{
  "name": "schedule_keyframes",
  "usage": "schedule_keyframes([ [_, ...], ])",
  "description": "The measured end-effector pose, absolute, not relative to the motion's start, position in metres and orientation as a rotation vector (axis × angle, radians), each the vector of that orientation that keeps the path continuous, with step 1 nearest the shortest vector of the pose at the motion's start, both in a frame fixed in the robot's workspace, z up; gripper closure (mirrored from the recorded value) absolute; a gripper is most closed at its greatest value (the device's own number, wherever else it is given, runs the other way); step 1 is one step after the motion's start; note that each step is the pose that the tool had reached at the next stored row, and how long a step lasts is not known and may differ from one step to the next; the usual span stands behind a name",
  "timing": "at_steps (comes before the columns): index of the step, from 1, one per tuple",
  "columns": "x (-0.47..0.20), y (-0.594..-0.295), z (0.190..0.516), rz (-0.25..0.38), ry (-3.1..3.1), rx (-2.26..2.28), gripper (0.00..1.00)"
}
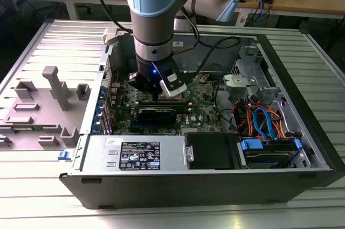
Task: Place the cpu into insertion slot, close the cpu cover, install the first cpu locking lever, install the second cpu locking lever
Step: 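Install the second cpu locking lever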
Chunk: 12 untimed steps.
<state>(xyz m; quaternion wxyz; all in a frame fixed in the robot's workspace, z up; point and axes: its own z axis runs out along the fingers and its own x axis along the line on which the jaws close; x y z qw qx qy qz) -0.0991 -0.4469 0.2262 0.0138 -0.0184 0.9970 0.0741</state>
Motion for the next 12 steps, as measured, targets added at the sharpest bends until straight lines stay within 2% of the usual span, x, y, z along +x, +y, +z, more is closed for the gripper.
schedule_keyframes([
  [12, -0.0992, -0.4468, 0.2261, 0.232, 3.105, -0.057, 0.89],
])
